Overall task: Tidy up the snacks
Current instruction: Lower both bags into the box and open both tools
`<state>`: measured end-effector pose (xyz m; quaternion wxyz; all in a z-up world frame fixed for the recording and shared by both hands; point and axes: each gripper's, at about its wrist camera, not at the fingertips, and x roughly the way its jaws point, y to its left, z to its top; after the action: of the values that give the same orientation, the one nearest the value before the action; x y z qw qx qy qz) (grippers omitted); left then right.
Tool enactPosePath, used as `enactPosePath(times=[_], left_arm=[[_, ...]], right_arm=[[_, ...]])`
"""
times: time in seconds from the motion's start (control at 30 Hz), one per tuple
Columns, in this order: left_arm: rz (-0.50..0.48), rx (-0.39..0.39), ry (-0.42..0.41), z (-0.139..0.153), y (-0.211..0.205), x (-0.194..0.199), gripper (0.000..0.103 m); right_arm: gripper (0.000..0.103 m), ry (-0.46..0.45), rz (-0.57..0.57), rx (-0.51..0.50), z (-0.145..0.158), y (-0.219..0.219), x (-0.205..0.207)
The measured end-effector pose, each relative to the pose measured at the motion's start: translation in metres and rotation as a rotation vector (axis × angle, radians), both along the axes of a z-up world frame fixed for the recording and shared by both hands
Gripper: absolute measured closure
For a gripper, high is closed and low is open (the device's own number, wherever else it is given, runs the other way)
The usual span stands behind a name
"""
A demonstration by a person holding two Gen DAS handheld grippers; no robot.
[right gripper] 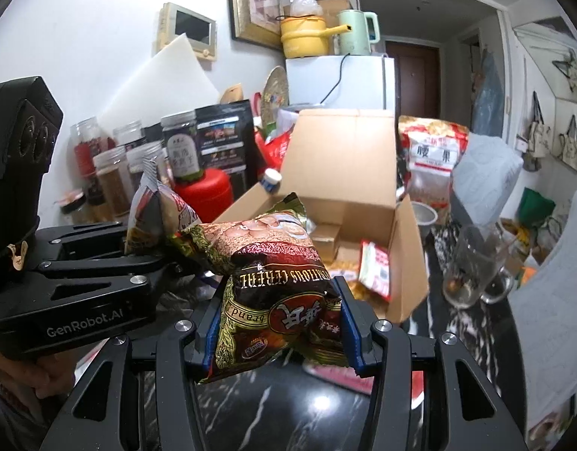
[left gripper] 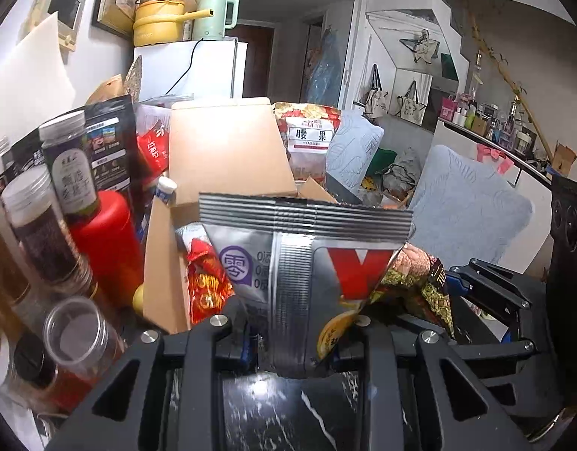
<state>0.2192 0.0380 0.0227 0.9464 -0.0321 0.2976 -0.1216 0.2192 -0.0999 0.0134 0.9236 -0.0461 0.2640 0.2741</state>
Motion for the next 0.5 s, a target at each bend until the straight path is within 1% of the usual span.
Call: enactPosePath(times=[0.33, 0.5], left_arm=[[0.008, 0.006, -0.054, 0.018, 0.004, 0.043, 0.075], [0.009, 0.008, -0.063, 0.02, 0.005, 0.072, 0.075]], right_arm=[[0.053, -0.058, 0.008, -0.008, 0.022, 0.007, 0.046], [0.053, -0.069, 0.008, -0.011, 0.025, 0.008, 0.073]])
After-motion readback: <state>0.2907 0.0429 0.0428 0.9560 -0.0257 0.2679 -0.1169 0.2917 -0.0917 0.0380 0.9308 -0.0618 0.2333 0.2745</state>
